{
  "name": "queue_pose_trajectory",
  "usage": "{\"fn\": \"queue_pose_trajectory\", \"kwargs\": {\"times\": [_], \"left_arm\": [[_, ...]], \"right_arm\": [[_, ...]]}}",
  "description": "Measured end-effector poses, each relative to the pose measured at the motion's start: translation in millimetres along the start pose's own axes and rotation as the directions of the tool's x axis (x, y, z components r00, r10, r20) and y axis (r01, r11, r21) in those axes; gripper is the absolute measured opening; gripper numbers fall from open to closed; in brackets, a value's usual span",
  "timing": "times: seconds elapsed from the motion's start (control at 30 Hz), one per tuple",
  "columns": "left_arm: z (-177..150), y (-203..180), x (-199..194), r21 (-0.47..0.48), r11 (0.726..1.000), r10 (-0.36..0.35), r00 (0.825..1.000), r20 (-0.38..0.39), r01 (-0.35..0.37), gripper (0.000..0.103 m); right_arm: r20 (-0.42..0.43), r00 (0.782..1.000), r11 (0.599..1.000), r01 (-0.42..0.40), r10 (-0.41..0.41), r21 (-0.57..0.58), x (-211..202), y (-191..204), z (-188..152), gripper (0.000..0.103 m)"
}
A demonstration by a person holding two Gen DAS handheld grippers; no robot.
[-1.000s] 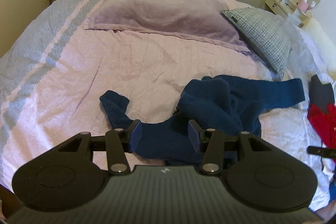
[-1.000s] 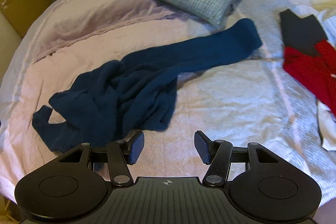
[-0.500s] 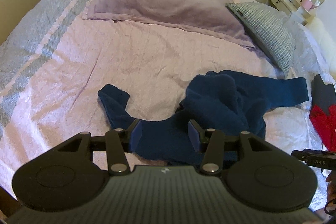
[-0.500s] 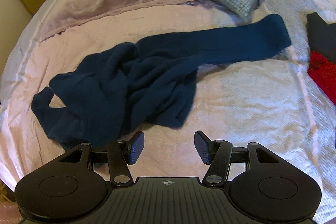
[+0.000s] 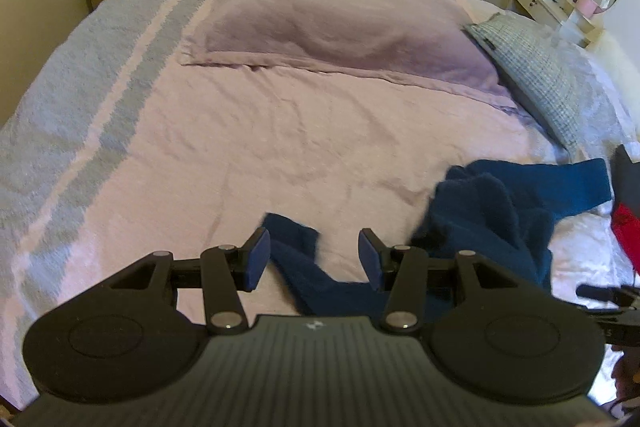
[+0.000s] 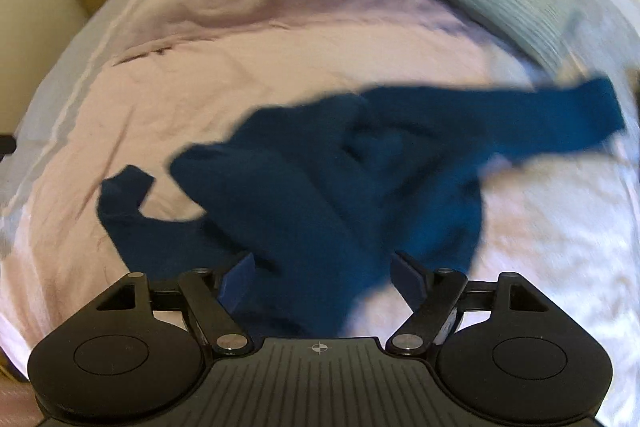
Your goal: Fold clothes
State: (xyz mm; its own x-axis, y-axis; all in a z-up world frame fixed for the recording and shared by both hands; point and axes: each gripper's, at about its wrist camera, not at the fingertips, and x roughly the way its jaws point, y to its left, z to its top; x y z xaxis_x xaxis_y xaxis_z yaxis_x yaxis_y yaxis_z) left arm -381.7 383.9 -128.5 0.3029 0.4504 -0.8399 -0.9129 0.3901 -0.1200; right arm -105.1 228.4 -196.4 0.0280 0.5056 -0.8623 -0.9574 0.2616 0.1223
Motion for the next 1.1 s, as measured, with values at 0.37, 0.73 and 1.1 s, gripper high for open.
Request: {"fn": "queue_pose_trajectory", "kwargs": {"times": [0.37, 0.73, 1.1], "left_arm": [[6, 31, 11, 0.009, 1.0, 0.021, 0.999, -0.033, -0.02, 0.045], [20, -34, 39, 0.137, 0.985, -0.096, 0.994, -0.048, 0.102, 0.045], [16, -145, 62, 0.248, 0.944, -0.199, 0.975, -0.095, 0.217, 0.045]], "right_arm": [[0.017, 0.994, 0.972, 0.107, -0.106, -0.209, 74, 55, 12, 0.003], [0.14, 0.811, 0.809, 0.518, -0.568, 0.277, -109, -150, -42, 0.0], [0.12, 0.933, 0.626, 0.129, -0.34, 0.769, -149, -304, -116, 0.077]]}}
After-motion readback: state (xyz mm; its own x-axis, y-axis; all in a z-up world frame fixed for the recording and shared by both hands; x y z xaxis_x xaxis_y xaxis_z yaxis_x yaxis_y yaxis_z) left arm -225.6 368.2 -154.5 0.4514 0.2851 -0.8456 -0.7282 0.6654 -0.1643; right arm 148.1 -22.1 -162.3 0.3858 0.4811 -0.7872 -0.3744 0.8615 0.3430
